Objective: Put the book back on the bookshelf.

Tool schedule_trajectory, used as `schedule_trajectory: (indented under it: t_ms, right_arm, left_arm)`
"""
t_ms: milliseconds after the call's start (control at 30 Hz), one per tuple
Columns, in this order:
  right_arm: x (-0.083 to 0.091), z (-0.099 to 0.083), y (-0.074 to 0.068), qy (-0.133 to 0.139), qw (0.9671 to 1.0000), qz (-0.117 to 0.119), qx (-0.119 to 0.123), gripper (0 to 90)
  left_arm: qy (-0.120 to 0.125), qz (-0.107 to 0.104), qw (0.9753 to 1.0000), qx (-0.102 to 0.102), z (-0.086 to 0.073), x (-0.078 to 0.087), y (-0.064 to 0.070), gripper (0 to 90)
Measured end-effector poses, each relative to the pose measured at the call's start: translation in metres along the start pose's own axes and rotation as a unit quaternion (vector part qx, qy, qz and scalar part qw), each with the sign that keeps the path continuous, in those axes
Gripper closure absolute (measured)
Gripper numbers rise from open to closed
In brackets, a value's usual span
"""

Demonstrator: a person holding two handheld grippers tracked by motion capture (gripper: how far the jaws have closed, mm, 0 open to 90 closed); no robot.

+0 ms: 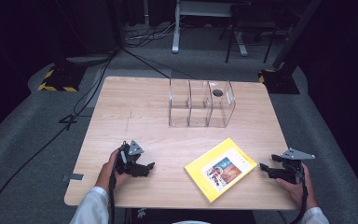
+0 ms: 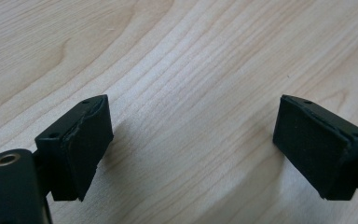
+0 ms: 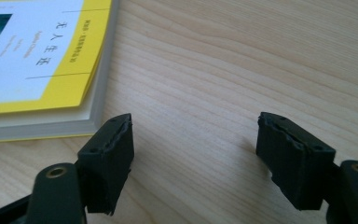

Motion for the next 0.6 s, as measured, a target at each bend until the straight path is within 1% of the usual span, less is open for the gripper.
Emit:
schedule_trajectory:
  t_ms: [33, 100, 133, 167, 200, 233, 267, 300, 333, 367, 400, 500, 600]
  right_arm:
    - [0.001, 0.0, -0.001, -0.001, 1.0, 0.005, 0.006, 29.1]
    - [0.002, 0.0, -0.003, -0.004, 0.9998, 0.015, 0.012, 31.1]
    - [0.002, 0.0, -0.004, -0.005, 0.9996, 0.023, 0.017, 33.3]
    - [0.004, 0.0, -0.005, -0.007, 0.9992, 0.031, 0.023, 35.5]
    - [0.004, 0.0, -0.008, -0.009, 0.9986, 0.042, 0.032, 35.9]
    - [0.005, 0.0, -0.01, -0.011, 0.9979, 0.05, 0.039, 35.9]
    - [0.005, 0.001, -0.014, -0.015, 0.9969, 0.061, 0.048, 36.0]
    - [0.005, 0.002, -0.015, -0.019, 0.9958, 0.069, 0.056, 36.0]
    - [0.005, 0.003, -0.019, -0.024, 0.9945, 0.079, 0.064, 36.0]
    - [0.004, 0.004, -0.021, -0.025, 0.9934, 0.086, 0.072, 35.9]
    - [0.003, 0.004, -0.023, -0.025, 0.9929, 0.089, 0.075, 35.4]
    - [0.0, 0.007, -0.031, -0.024, 0.9917, 0.098, 0.081, 34.7]
    - [-0.005, 0.01, -0.036, -0.025, 0.9917, 0.095, 0.083, 33.7]
  left_arm:
    - [0.001, -0.008, 0.9999, -0.008, 0.001, -0.001, 0.003, 12.5]
    - [-0.002, -0.021, 0.9996, -0.017, 0.001, -0.001, 0.006, 12.5]
    - [-0.003, -0.022, 0.9996, -0.02, 0.001, 0.0, 0.006, 12.5]
    - [-0.001, -0.021, 0.9997, -0.015, 0.0, 0.0, 0.008, 12.5]
    - [-0.003, -0.022, 0.9995, -0.021, 0.0, 0.001, 0.008, 12.5]
    - [0.0, -0.023, 0.9995, -0.019, -0.001, 0.001, 0.009, 12.5]
    - [-0.001, -0.026, 0.9994, -0.022, -0.002, 0.002, 0.009, 12.5]
    - [-0.002, -0.025, 0.9993, -0.028, -0.003, 0.004, 0.009, 12.5]
    - [-0.001, -0.029, 0.9993, -0.024, -0.005, 0.005, 0.011, 12.5]
    - [-0.002, -0.032, 0.9991, -0.027, -0.006, 0.006, 0.011, 12.5]
    - [-0.003, -0.034, 0.9989, -0.032, -0.006, 0.007, 0.012, 12.5]
    - [-0.001, -0.034, 0.999, -0.029, -0.008, 0.008, 0.014, 12.5]
    - [-0.002, -0.034, 0.999, -0.03, -0.008, 0.008, 0.015, 12.4]
Point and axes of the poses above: each handheld gripper's, and its own axes: x roughly backward along the jaws, z roughly out of its top, y roughly to its right, the point moved 1 cm from there along -x, roughly forward along the jaws, and after that the axes turned 4 degrees about y, right-handed, at the moved point
